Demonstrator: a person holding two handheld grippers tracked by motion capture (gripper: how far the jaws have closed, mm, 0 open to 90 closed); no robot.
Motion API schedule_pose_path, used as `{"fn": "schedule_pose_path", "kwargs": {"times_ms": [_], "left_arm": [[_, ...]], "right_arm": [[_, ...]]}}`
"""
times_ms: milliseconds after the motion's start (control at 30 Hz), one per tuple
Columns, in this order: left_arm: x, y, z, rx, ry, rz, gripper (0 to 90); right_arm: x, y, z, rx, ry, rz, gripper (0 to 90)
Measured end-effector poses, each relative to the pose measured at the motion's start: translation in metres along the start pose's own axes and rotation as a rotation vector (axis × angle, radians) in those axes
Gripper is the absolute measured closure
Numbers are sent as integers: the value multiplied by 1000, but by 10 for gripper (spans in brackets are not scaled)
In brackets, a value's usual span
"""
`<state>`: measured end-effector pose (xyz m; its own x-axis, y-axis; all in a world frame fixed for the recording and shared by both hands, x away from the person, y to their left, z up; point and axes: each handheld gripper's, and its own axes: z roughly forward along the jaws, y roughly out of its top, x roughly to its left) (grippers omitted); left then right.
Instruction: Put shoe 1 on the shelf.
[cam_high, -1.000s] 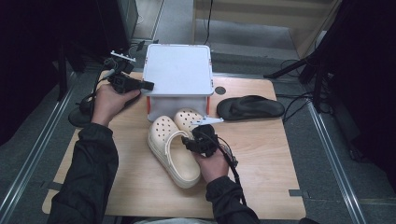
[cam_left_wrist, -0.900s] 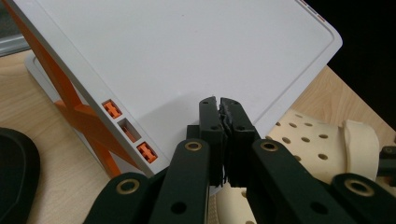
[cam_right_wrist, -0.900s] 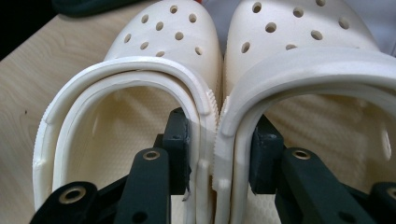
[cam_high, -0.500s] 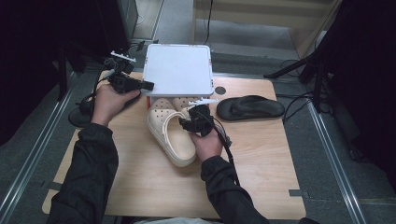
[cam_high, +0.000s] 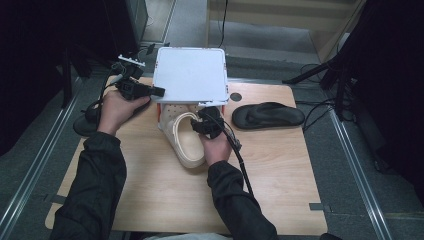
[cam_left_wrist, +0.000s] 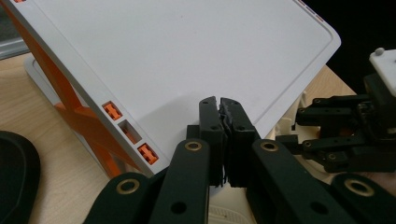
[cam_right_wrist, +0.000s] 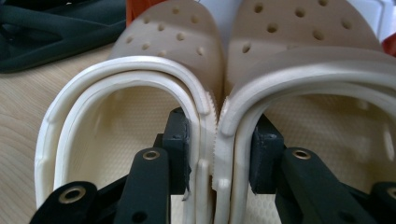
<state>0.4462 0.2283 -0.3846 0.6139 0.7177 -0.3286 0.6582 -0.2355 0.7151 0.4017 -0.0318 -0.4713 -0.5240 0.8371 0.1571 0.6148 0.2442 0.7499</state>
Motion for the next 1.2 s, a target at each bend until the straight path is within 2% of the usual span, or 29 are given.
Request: {"fn": "schedule_pose_path", "kwargs": {"times_ms": [133, 233, 433, 800, 900, 1200], "left_arm": [[1, 0, 0, -1, -4, -2, 885], [0, 0, 0, -3, -4, -2, 885], [1, 0, 0, 0, -5, -2, 886], [1, 0, 0, 0, -7, -3, 887], [1, 0, 0, 1, -7, -2, 887], [0, 0, 0, 1, 1, 1, 890]], "right_arm": [[-2, 1, 6, -8, -9, 29, 664], [-3, 1, 7, -5, -35, 21, 664], [-1, 2, 12, -15, -43, 29, 658], [-1, -3, 9, -12, -20, 16, 579], [-2, -3, 3, -16, -6, 20, 537], [-3, -12, -24, -23, 32, 15, 555]]}}
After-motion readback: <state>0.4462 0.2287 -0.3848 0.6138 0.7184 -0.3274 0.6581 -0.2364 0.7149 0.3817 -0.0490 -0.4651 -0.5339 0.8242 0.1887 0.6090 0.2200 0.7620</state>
